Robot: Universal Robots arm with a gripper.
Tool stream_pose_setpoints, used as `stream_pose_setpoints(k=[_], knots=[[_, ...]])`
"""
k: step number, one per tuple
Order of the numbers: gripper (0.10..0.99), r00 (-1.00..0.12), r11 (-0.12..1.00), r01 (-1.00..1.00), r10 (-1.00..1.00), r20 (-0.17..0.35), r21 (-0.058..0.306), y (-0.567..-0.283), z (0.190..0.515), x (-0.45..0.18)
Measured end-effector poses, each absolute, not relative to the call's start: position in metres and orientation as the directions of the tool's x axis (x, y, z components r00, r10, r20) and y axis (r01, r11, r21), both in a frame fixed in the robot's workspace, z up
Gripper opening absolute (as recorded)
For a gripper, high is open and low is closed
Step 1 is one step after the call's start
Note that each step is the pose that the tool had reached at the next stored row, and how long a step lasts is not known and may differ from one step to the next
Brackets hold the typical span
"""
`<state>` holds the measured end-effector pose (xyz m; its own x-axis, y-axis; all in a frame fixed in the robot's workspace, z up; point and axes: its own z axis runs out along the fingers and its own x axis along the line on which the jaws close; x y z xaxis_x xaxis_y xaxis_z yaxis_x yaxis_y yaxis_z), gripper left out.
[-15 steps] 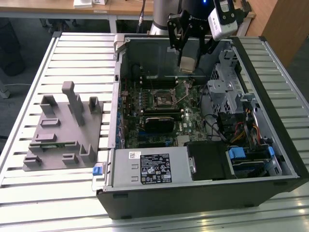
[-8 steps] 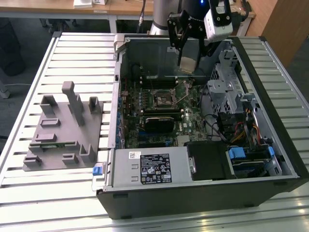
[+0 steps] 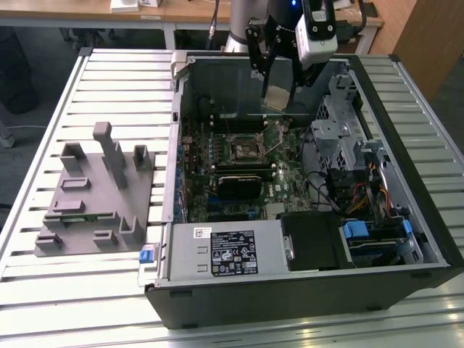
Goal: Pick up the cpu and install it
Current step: 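Place the cpu into insertion slot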
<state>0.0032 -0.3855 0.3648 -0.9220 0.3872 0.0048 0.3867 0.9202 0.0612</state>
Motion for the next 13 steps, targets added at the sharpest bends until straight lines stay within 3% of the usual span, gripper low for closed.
stream_pose_setpoints(k=[13], knots=[[0.533,-0.831,0.829,0.556,0.557,0.005,0.061,-0.385,0.3592,-0.0025]])
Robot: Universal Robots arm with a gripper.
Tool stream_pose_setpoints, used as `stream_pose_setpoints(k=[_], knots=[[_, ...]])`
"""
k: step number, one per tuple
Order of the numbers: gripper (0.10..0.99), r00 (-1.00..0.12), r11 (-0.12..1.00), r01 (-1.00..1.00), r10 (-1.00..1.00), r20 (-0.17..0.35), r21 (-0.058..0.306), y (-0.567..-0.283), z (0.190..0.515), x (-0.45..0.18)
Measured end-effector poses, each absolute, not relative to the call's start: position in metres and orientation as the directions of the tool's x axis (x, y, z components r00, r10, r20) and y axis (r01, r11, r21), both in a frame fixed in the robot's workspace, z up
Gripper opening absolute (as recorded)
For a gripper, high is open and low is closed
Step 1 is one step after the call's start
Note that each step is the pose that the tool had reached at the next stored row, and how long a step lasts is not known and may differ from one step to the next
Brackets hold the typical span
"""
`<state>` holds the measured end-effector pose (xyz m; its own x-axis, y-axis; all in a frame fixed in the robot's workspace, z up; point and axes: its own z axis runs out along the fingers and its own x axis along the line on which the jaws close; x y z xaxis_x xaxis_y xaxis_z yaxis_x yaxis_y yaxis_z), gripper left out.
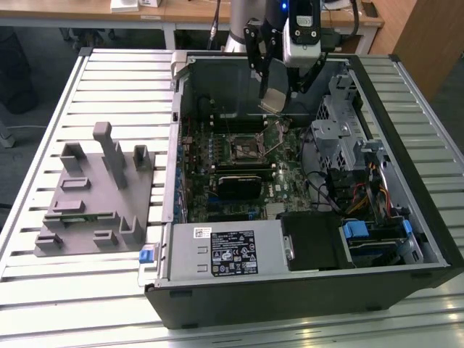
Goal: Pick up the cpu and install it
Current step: 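Place the cpu into insertion slot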
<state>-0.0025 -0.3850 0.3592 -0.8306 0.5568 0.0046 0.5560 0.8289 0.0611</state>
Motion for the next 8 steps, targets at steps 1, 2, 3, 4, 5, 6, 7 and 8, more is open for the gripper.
stream_pose_setpoints(k=[1,2,3,4,5,6,7,8], knots=[[0.533,-0.821,0.819,0.571,0.572,0.005,0.061,-0.385,0.3586,-0.0025],[0.533,-0.81,0.808,0.586,0.586,0.005,0.061,-0.385,0.358,-0.0025],[0.533,-0.799,0.798,0.6,0.601,0.005,0.061,-0.385,0.3573,-0.0025],[0.533,-0.788,0.787,0.614,0.615,0.005,0.061,-0.385,0.3568,-0.0025],[0.533,-0.777,0.776,0.628,0.629,0.005,0.061,-0.385,0.3561,-0.0026],[0.533,-0.766,0.764,0.642,0.643,0.005,0.061,-0.385,0.3555,-0.0025],[0.533,-0.753,0.751,0.657,0.658,0.005,0.061,-0.385,0.3548,-0.0025],[0.533,-0.741,0.74,0.67,0.671,0.005,0.061,-0.385,0.3543,-0.0025]])
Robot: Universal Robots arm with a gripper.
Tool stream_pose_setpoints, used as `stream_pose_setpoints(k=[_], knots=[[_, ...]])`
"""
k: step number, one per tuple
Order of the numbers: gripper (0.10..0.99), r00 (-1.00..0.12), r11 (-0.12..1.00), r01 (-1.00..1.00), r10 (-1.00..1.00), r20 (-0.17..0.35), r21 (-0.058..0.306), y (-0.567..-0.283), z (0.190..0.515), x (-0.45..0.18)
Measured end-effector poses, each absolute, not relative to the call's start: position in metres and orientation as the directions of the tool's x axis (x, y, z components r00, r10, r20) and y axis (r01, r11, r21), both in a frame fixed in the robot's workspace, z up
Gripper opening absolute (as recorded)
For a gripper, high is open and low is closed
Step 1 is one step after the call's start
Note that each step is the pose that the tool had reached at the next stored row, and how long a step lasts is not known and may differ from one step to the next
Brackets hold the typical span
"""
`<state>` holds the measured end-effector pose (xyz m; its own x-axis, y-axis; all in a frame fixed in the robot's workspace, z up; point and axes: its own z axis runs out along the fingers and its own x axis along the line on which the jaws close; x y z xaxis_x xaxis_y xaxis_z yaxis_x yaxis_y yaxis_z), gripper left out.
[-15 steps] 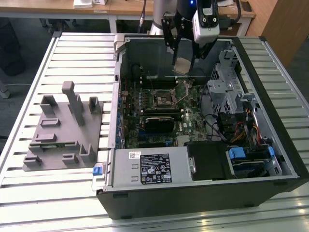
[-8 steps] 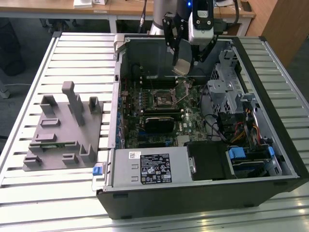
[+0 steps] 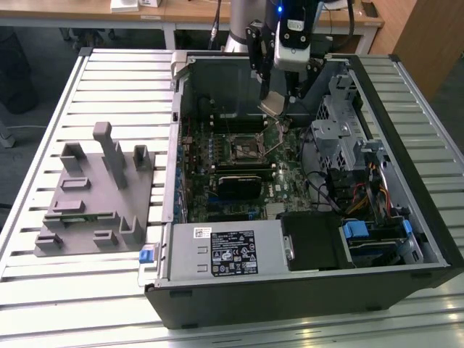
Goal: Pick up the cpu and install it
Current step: 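Place the cpu into insertion slot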
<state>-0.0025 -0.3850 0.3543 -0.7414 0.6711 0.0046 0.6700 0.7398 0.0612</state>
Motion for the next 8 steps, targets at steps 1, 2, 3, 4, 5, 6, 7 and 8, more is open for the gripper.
stream_pose_setpoints(k=[1,2,3,4,5,6,7,8], knots=[[0.533,-0.731,0.73,0.681,0.682,0.005,0.061,-0.3849,0.3539,-0.0025],[0.533,-0.722,0.72,0.691,0.692,0.005,0.061,-0.3849,0.3536,-0.0025],[0.533,-0.711,0.71,0.702,0.703,0.005,0.061,-0.3849,0.3531,-0.0025],[0.533,-0.7,0.699,0.713,0.714,0.005,0.061,-0.3849,0.3527,-0.0025],[0.533,-0.687,0.686,0.725,0.726,0.005,0.061,-0.3849,0.3522,-0.0026],[0.533,-0.674,0.673,0.737,0.738,0.005,0.061,-0.3849,0.3517,-0.0026],[0.533,-0.66,0.659,0.75,0.751,0.005,0.061,-0.3849,0.3513,-0.0025],[0.533,-0.649,0.648,0.759,0.76,0.005,0.061,-0.3849,0.351,-0.0025]])
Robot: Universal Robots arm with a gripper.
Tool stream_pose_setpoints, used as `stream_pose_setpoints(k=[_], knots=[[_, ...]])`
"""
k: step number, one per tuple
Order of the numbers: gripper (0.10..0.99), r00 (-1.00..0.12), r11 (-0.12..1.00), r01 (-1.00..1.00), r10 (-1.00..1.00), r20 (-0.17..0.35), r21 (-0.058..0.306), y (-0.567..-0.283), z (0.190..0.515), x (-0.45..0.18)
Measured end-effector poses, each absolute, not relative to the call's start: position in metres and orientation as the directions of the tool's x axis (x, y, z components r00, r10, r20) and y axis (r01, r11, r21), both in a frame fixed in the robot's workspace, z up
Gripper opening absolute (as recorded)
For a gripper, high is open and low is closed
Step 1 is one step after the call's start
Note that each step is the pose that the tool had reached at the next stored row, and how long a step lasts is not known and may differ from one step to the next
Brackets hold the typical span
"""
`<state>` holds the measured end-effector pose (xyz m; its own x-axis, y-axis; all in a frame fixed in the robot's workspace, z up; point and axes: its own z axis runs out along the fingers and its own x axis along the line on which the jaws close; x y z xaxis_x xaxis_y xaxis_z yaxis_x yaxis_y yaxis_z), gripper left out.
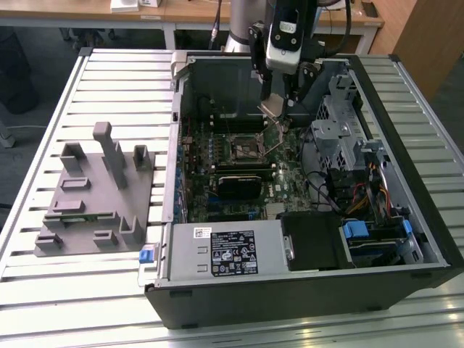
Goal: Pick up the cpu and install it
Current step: 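Place the cpu into insertion slot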
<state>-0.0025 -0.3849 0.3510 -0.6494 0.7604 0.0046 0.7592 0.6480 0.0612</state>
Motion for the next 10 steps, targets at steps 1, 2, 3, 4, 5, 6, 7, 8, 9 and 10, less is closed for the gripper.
stream_pose_setpoints(k=[1,2,3,4,5,6,7,8,9,10], knots=[[0.533,-0.638,0.636,0.769,0.77,0.005,0.061,-0.3849,0.3507,-0.0025],[0.533,-0.625,0.624,0.779,0.781,0.005,0.061,-0.3849,0.3505,-0.0025],[0.533,-0.611,0.609,0.79,0.792,0.005,0.061,-0.3849,0.3502,-0.0025],[0.533,-0.593,0.592,0.804,0.805,0.005,0.061,-0.3849,0.3498,-0.0025],[0.533,-0.578,0.577,0.814,0.816,0.005,0.061,-0.3849,0.3495,-0.0025],[0.533,-0.564,0.562,0.825,0.826,0.005,0.061,-0.3849,0.3493,-0.0025],[0.533,-0.548,0.547,0.835,0.836,0.005,0.061,-0.3849,0.3489,-0.0025],[0.533,-0.533,0.532,0.845,0.846,0.005,0.061,-0.3849,0.3486,-0.0026],[0.533,-0.518,0.516,0.854,0.856,0.005,0.061,-0.3849,0.3483,-0.0025],[0.533,-0.503,0.501,0.863,0.865,0.005,0.061,-0.3849,0.348,-0.0025]])
